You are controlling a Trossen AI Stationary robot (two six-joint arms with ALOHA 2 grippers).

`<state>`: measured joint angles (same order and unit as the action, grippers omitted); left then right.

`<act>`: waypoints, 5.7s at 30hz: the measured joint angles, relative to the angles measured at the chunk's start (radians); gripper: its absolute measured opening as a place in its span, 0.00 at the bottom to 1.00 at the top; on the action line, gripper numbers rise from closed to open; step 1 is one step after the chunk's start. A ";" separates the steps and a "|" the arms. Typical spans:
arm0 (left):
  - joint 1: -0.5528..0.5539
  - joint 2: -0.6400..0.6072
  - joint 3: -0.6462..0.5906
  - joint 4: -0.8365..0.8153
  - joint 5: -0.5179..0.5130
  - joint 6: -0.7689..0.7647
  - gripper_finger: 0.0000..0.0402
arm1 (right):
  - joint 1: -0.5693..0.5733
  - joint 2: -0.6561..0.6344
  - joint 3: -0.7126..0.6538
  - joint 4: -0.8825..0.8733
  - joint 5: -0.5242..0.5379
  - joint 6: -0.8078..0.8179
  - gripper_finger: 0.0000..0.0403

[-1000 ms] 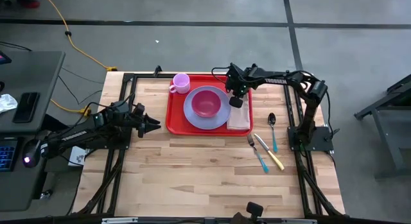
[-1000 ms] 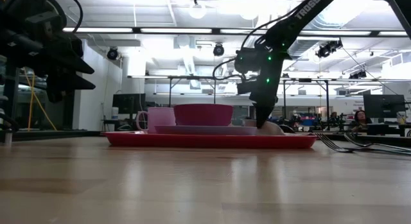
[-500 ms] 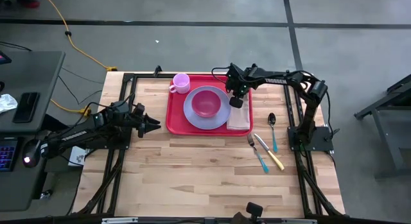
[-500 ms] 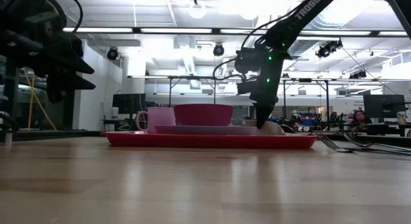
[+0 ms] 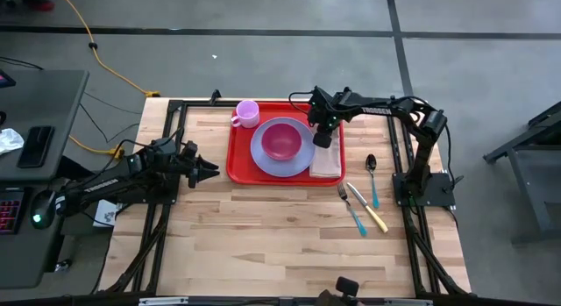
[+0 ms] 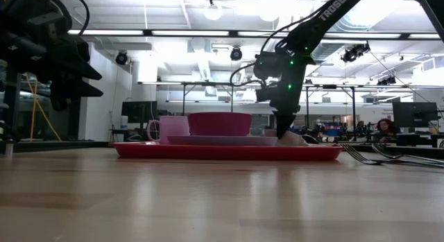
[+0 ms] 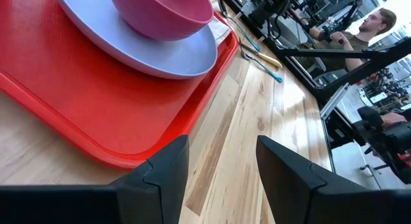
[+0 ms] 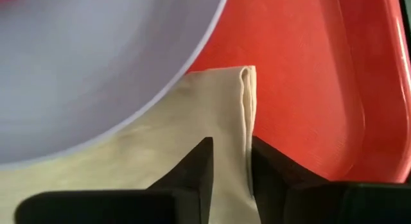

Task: Set up tray
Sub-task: Put the napkin on the tray, then put the fork on the napkin on the tray

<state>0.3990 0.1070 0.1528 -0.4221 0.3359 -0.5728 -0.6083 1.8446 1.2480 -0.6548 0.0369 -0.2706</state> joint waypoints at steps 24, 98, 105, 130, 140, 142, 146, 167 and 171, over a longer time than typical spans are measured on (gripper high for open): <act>0.000 0.000 0.000 0.000 0.000 0.000 0.53 | 0.000 -0.034 0.000 0.014 0.079 -0.019 0.28; 0.000 0.000 0.000 0.001 0.016 0.019 0.53 | 0.749 -0.445 -0.205 -0.445 -0.227 1.206 0.27; 0.000 0.000 0.000 0.001 0.016 0.019 0.53 | 0.749 -0.445 -0.350 -0.263 -0.269 1.239 0.27; 0.000 0.000 0.000 0.183 0.049 0.320 0.53 | 0.748 -0.445 -0.447 -0.139 -0.192 1.258 0.27; 0.000 0.000 0.000 0.187 0.019 0.333 0.53 | 0.748 -0.445 -0.447 -0.141 -0.174 1.281 0.27; 0.000 0.000 0.000 0.180 -0.008 0.334 0.53 | 0.748 -0.445 -0.447 -0.141 -0.169 1.284 0.27; 0.000 0.000 0.000 0.140 -0.036 0.333 0.53 | 0.749 -0.445 -0.447 -0.152 -0.162 1.288 0.27; 0.000 0.000 0.000 0.128 -0.109 0.359 0.53 | 0.768 -0.445 -0.564 -0.024 -0.200 1.366 0.27; 0.000 0.000 0.000 0.143 -0.119 0.359 0.53 | 0.768 -0.445 -0.563 -0.018 -0.174 1.365 0.27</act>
<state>0.3988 0.1074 0.1532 -0.2787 0.2169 -0.2135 0.1600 1.3998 0.6849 -0.6727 -0.1375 1.0943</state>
